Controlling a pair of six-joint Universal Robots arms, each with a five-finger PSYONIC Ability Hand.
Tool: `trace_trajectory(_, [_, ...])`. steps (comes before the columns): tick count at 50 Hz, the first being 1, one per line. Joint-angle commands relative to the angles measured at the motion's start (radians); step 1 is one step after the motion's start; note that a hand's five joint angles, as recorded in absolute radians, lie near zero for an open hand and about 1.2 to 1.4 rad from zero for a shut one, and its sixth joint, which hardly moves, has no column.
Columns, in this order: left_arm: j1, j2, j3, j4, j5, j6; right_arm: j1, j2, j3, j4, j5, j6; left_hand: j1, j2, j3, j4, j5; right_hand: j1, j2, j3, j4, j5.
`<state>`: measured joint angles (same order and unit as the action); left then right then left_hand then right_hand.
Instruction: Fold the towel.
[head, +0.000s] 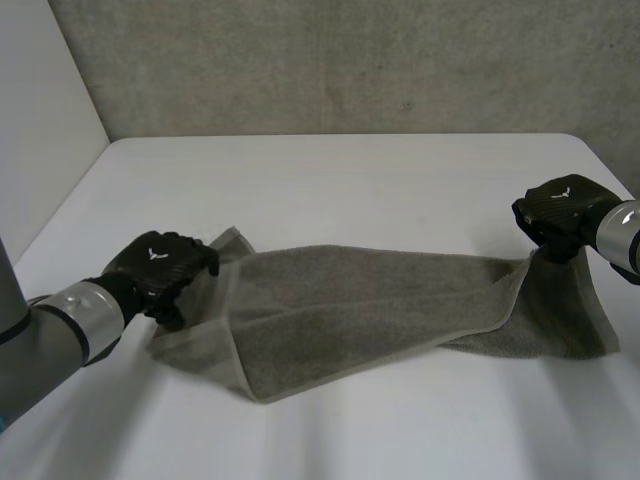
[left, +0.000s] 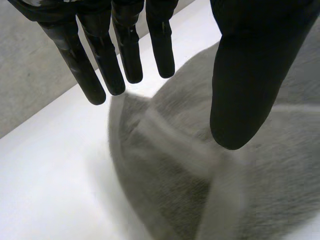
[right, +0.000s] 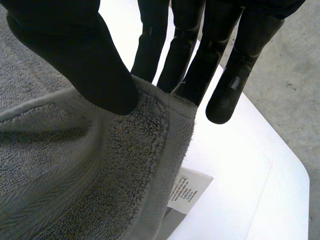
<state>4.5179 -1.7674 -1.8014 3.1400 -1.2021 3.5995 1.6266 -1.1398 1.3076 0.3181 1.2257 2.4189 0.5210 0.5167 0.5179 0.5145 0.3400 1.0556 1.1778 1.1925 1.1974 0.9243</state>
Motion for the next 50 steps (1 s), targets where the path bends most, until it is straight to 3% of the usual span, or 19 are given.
trace_trajectory(1, [-0.056, 0.074, -0.055, -0.051, 0.099, 0.005, 0.001, 0.0, 0.002, -0.002, 0.0, 0.0, 0.068, 0.073, 0.071, 0.075, 0.075, 0.341, 0.218, 0.204, 0.199, 0.297])
trace_trajectory(7, [-0.109, 0.054, -0.093, -0.051, 0.125, 0.025, 0.003, 0.002, 0.012, -0.011, 0.0, 0.0, 0.077, 0.081, 0.08, 0.084, 0.084, 0.341, 0.218, 0.204, 0.199, 0.297])
trace_trajectory(17, [-0.155, -0.036, -0.096, -0.052, 0.111, 0.252, 0.003, 0.0, 0.027, -0.014, 0.0, -0.001, 0.077, 0.081, 0.08, 0.084, 0.084, 0.341, 0.218, 0.204, 0.199, 0.297])
trace_trajectory(24, [-0.155, -0.046, -0.095, -0.041, 0.11, 0.28, 0.003, 0.002, 0.029, -0.024, 0.0, -0.003, 0.112, 0.117, 0.115, 0.119, 0.119, 0.341, 0.218, 0.204, 0.199, 0.297])
trace_trajectory(32, [-0.155, -0.066, -0.095, -0.026, 0.033, 0.288, 0.004, 0.014, 0.032, -0.027, 0.0, -0.003, 0.165, 0.169, 0.168, 0.172, 0.172, 0.341, 0.218, 0.204, 0.199, 0.297])
trace_trajectory(42, [-0.155, -0.083, -0.096, -0.003, 0.0, 0.337, 0.006, 0.015, 0.033, -0.028, 0.0, -0.003, 0.236, 0.24, 0.239, 0.242, 0.242, 0.341, 0.218, 0.204, 0.199, 0.297])
trace_trajectory(47, [-0.157, -0.089, -0.096, 0.006, -0.01, 0.338, 0.006, 0.017, 0.035, -0.03, 0.0, -0.003, 0.412, 0.416, 0.415, 0.418, 0.418, 0.341, 0.218, 0.204, 0.199, 0.297])
trace_trajectory(48, [-0.155, -0.095, -0.096, 0.014, -0.016, 0.338, 0.006, 0.02, 0.035, -0.031, 0.0, -0.003, 0.572, 0.576, 0.575, 0.578, 0.578, 0.341, 0.218, 0.204, 0.199, 0.297])
trace_trajectory(49, [-0.155, -0.095, -0.096, 0.014, -0.016, 0.338, 0.006, 0.02, 0.035, -0.031, 0.0, -0.003, 0.573, 0.578, 0.576, 0.58, 0.58, 0.341, 0.218, 0.204, 0.199, 0.297])
trace_trajectory(50, [-0.157, -0.098, -0.093, 0.024, -0.028, 0.338, 0.006, 0.023, 0.035, -0.033, 0.001, -0.003, 0.78, 0.784, 0.783, 0.786, 0.786, 0.341, 0.218, 0.204, 0.199, 0.297])
